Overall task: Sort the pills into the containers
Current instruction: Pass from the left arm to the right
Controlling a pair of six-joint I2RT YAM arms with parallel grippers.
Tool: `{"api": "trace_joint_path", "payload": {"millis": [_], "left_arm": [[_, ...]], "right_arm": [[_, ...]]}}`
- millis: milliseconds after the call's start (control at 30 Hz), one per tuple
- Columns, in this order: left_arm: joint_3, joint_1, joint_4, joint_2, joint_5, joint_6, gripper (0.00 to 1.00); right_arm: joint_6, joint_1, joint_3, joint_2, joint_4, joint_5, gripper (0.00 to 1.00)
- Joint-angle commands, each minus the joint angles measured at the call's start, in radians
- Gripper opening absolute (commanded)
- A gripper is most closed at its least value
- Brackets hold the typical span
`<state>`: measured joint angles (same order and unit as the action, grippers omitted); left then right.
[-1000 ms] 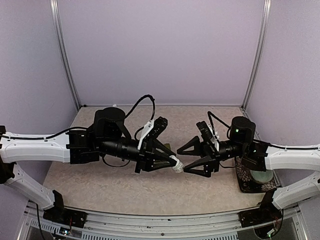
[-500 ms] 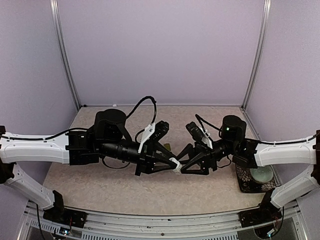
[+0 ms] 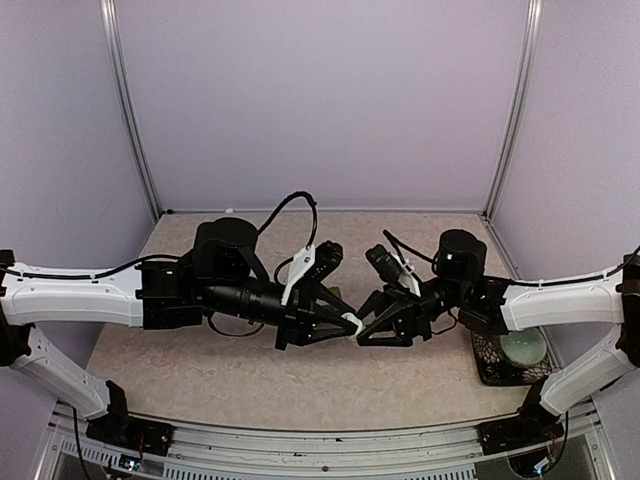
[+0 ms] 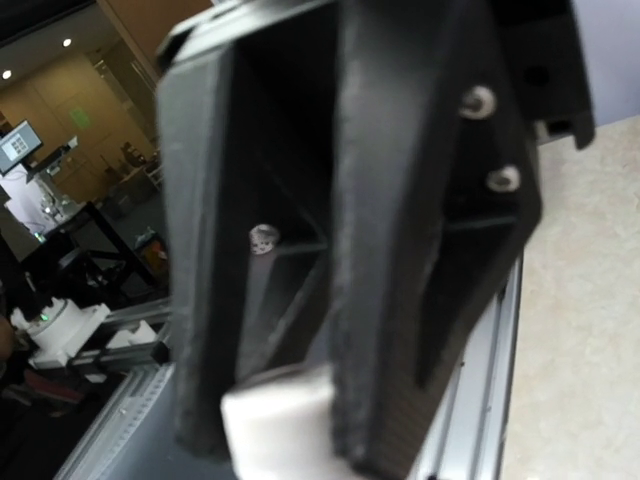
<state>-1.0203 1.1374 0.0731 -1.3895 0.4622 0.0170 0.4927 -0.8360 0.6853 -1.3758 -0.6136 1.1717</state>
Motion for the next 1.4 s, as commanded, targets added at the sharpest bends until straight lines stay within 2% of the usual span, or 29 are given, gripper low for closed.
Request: {"api": "trace_joint_path", "payload": {"millis": [0,67,200,267,367,433,467,567,667,867,1100,1367], "left_arm": [[-0.04,0.004,-0.002,-0.007,-0.015,0.019,0.14],[-0.04,0.005,-0.003,-0.008,-0.019,0.019,0.14],[-0.034,0.005,-0.006,-0.011,-0.045,-0.002,0.14],[-0.034,0.003,-0.006,-0.015,-0.084,-0.036,0.14],[-0.031,-0.011,0.002,-0.019,-0.168,-0.127,0.21],[-0.026,-0.024,0.013,-0.02,-0.197,-0.2,0.23],[-0.018,-0.026,0.024,-0.019,-0.207,-0.243,0.31],[-0.006,-0.028,0.048,-0.013,-0.219,-0.309,0.34],[0.008,-0.028,0.075,0.004,-0.215,-0.343,0.49],[0.03,-0.034,0.117,0.06,-0.213,-0.337,0.98],[0.02,-0.078,0.186,0.024,-0.116,-0.328,0.99],[0.004,-0.086,0.267,-0.048,-0.004,-0.355,0.99]], "right_arm": [[-0.001,-0.009,0.03,-0.004,-0.024,0.034,0.34],[-0.013,-0.009,0.028,0.002,-0.016,0.035,0.28],[-0.088,-0.009,0.037,0.015,0.052,0.001,0.09],[-0.153,-0.009,0.05,0.033,0.135,-0.049,0.06],[-0.244,-0.008,0.063,0.064,0.246,-0.191,0.03],[-0.268,-0.007,0.055,0.092,0.266,-0.301,0.03],[-0.274,-0.008,0.045,0.108,0.264,-0.344,0.03],[-0.277,-0.007,0.028,0.136,0.251,-0.446,0.02],[-0.28,-0.007,0.014,0.153,0.247,-0.512,0.01],[-0.26,-0.009,-0.012,0.169,0.216,-0.49,0.01],[-0.219,-0.024,-0.016,0.148,0.159,-0.427,0.0],[-0.197,-0.037,-0.007,0.119,0.13,-0.432,0.0]]}}
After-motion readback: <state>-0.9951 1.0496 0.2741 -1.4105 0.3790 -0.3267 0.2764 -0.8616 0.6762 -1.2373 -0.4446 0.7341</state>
